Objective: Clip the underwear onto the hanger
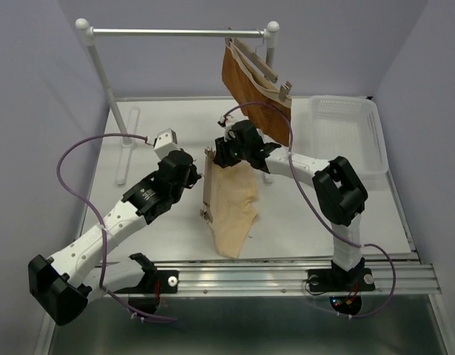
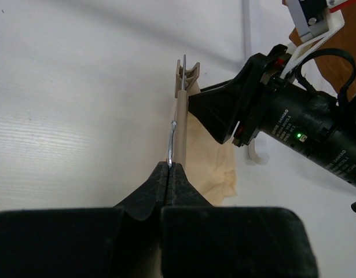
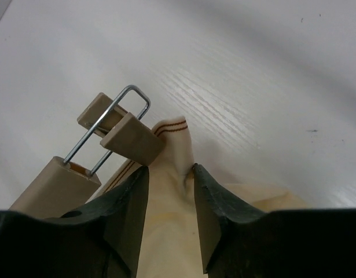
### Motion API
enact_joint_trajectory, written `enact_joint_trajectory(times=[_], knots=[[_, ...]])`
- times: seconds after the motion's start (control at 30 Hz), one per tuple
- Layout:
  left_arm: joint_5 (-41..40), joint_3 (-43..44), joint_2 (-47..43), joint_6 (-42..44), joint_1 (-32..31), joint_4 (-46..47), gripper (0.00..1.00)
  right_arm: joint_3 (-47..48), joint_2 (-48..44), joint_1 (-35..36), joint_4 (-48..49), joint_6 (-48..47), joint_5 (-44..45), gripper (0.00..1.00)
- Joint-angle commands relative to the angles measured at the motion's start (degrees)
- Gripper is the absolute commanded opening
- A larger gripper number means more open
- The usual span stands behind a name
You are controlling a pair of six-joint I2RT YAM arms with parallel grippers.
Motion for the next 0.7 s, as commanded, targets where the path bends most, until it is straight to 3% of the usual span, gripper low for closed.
enact_joint_trajectory(times=[0.0,0.13,0.3,0.43,0.67], knots=[[-11.6,7.7,3.3,-3.7,-3.0,-4.4,0.00,2.1,-5.3,1.4,-3.5,0.4,7.2,0.50],[-18.8,16.2,8.8,-7.4,-5.8,-12.1,0.00,-0.5,-10.8,2.0,-5.7,3.2,13.9,0.61],[-23.3,24.3,17.0,-13.6,-8.0,-23.4,0.00,-6.3,-18.7,2.0,-6.2,5.7,14.7,0.64],[-21.9,24.8,17.8,-14.1,-8.2,-22.9,0.00,-10.5,-25.1,2.0,-6.1,5.8,14.2,0.64],[-21.5,26.6,17.8,-14.3,-8.3,-21.2,0.00,-19.2,-34.0,4.7,0.0,5.2,1.7,0.64]])
